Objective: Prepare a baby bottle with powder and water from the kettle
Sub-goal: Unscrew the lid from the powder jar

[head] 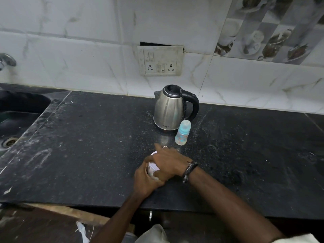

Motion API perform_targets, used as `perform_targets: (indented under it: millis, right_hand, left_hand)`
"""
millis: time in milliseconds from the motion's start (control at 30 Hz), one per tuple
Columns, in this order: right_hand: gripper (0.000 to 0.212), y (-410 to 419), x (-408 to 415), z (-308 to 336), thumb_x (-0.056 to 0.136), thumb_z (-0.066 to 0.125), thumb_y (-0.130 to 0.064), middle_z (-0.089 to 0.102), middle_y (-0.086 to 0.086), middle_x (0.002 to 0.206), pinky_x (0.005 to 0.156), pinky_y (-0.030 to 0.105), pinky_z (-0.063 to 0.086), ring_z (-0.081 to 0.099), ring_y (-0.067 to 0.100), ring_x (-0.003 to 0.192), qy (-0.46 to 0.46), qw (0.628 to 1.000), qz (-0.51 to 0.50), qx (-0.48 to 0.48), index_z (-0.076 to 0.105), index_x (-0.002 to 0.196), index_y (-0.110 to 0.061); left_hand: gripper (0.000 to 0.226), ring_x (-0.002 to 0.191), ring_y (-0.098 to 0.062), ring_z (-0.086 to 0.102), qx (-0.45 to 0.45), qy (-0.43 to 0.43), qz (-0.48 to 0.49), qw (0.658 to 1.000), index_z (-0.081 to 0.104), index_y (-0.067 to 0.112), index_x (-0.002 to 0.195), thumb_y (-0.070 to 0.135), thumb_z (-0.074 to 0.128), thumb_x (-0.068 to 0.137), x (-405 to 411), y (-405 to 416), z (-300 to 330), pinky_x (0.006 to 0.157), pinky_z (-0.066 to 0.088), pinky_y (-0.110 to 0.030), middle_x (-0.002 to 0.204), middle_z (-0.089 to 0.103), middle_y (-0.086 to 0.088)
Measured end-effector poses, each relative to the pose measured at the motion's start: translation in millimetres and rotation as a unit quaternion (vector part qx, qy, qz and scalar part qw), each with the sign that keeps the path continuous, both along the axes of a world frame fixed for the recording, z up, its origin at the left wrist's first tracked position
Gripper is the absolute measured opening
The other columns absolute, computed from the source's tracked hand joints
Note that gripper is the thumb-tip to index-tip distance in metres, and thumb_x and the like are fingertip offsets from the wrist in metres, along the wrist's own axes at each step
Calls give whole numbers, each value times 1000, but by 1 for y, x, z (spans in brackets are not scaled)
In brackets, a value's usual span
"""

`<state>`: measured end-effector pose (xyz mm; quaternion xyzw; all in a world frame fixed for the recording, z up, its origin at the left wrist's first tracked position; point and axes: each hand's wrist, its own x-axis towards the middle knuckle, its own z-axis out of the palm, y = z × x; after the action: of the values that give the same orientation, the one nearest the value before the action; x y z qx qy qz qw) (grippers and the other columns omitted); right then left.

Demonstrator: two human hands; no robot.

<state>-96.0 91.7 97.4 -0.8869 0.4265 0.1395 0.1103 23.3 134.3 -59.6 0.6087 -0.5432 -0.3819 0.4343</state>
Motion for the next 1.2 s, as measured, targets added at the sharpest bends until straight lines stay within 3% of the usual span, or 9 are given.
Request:
perform_targets:
  millis: [100,200,333,433,533,667,800,967,1200]
  right_hand:
    - [87,3,5,-9,78,44,-79,39,22,136,82,46,44,56,41,106,-5,993,-59,-103,37,143,-21]
    - [94,10,17,-11,83,20,-79,55,25,125,72,40,44,62,38,101,25,974,-134,-180,41,141,-8]
    - [55,13,24,-14,98,37,-55,67,11,104,65,34,45,65,28,93,31,976,-116,-181,62,108,-7]
    - [37,7,17,-14,91,48,-42,64,16,108,66,36,41,62,33,97,2,984,-64,-165,61,110,-12]
    - [42,2,0,-9,80,58,-43,55,16,108,69,38,41,59,36,92,-64,993,-36,-89,55,116,-20]
    - [54,0,-35,-9,75,61,-46,49,4,113,85,41,49,56,26,100,-201,977,-70,-21,45,124,-32]
    - [50,8,-69,-25,74,74,-42,51,-9,114,90,31,48,51,7,104,-355,925,-137,-9,48,116,-32]
    - [45,29,-101,-62,64,85,-41,60,-4,108,82,36,56,60,12,101,-474,837,-271,39,52,93,-29]
    - [38,60,-108,-116,52,87,-40,60,-6,121,86,27,51,56,3,113,-467,826,-316,26,56,72,-30]
  left_hand:
    - [73,86,-8,75,11,9,-10,1000,67,22,116,30,98,51,-3,-1,3,72,60,-27,96,78,4]
    - [60,81,-1,74,24,14,-15,1000,68,29,101,45,89,48,-4,1,11,66,59,-21,87,77,7]
    - [62,83,9,69,8,11,0,1000,61,34,98,52,83,43,-5,3,14,65,49,-8,86,72,13]
    - [68,87,2,71,6,20,2,1000,62,38,104,45,89,42,-4,2,9,75,59,-23,94,75,11]
    - [82,101,-6,72,5,20,-6,1000,63,34,119,43,97,45,-2,2,3,86,61,-43,110,75,9]
    - [96,112,-1,67,-12,34,-10,999,55,43,129,42,97,43,-1,4,7,96,56,-33,121,71,15]
    - [92,113,-2,68,-40,27,-5,999,58,42,127,31,100,47,-4,5,9,97,56,-30,120,72,21]
    - [91,113,2,66,-46,25,0,999,58,44,125,29,100,46,-5,4,5,99,54,-27,120,70,26]
    - [96,118,2,63,-30,21,5,999,59,31,133,43,97,46,-6,4,3,103,53,-34,126,70,16]
